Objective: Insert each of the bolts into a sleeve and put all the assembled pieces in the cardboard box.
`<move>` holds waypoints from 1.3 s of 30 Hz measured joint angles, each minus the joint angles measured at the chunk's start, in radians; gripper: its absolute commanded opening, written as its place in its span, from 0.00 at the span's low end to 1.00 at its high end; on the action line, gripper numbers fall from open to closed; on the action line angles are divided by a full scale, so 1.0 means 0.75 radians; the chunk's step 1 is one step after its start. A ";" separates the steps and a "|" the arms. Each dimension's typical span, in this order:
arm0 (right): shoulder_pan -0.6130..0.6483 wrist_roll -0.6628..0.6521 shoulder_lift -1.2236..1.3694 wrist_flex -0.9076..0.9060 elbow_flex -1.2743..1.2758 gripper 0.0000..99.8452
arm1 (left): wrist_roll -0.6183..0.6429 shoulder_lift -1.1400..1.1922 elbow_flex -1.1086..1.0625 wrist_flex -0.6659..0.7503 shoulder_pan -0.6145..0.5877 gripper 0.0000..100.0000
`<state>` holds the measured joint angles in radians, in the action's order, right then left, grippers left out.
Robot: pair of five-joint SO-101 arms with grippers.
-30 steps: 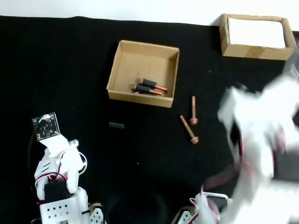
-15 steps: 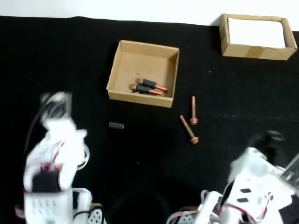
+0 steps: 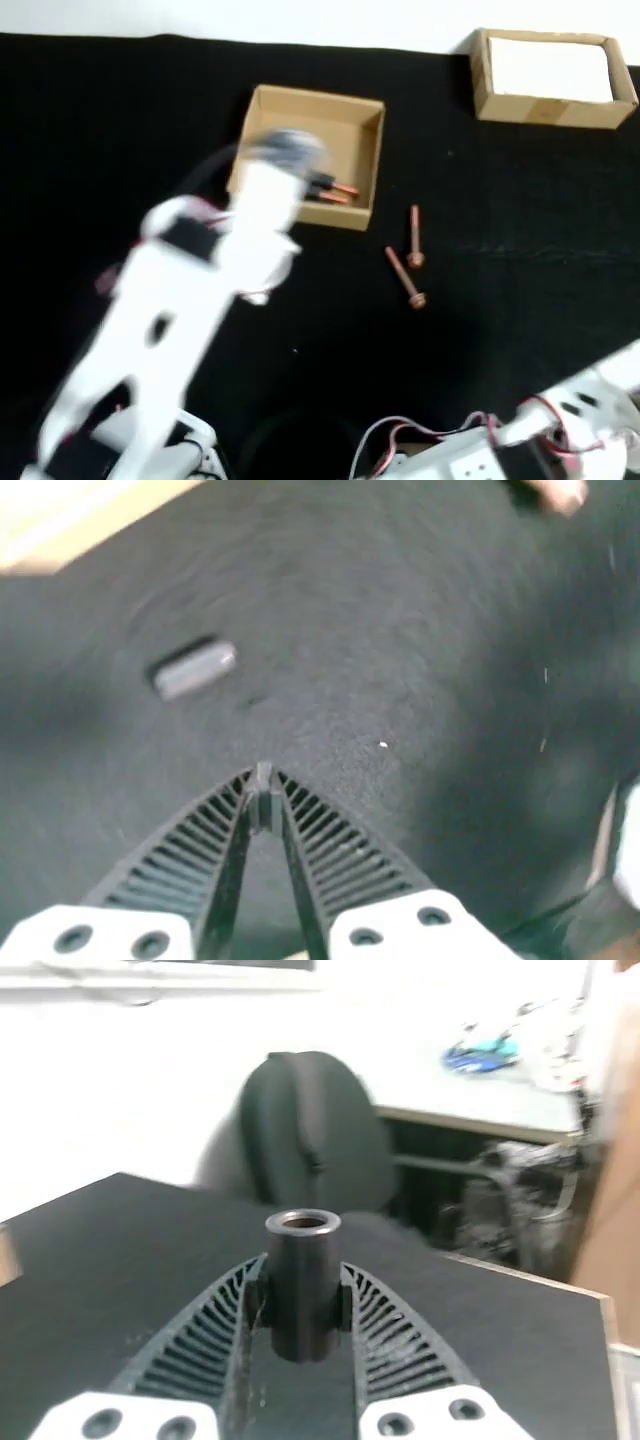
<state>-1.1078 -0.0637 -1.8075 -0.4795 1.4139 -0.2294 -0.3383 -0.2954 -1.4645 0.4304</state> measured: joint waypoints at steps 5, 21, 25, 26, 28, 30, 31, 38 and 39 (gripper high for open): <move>-0.113 0.000 0.002 0.374 0.270 0.01 | -0.378 0.284 0.115 0.000 0.151 0.01; -0.143 -0.088 0.025 0.726 0.340 0.01 | -1.647 1.047 0.784 -0.137 0.235 0.01; -0.143 -0.104 0.025 0.726 0.340 0.01 | -1.680 1.285 1.095 -0.231 0.301 0.01; -0.139 -0.121 0.025 0.726 0.340 0.01 | -1.680 1.346 1.180 -0.245 0.319 0.01; -0.123 -0.166 0.025 0.726 0.340 0.01 | -1.682 1.467 1.356 -0.274 0.350 0.01; -0.108 -0.186 0.025 0.726 0.340 0.01 | -1.682 1.577 1.526 -0.303 0.381 0.03; -0.100 -0.192 0.025 0.726 0.340 0.01 | -1.682 1.626 1.606 -0.315 0.393 0.06; -0.084 -0.198 0.025 0.726 0.340 0.01 | -1.690 1.876 1.956 -0.333 0.411 0.22; -0.084 -0.198 0.025 0.726 0.340 0.01 | -1.700 1.896 1.980 -0.333 0.409 0.21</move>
<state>-1.1707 -0.2125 -1.7891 0.0652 1.6686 -1.5044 1.0840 1.1899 -1.7146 0.7373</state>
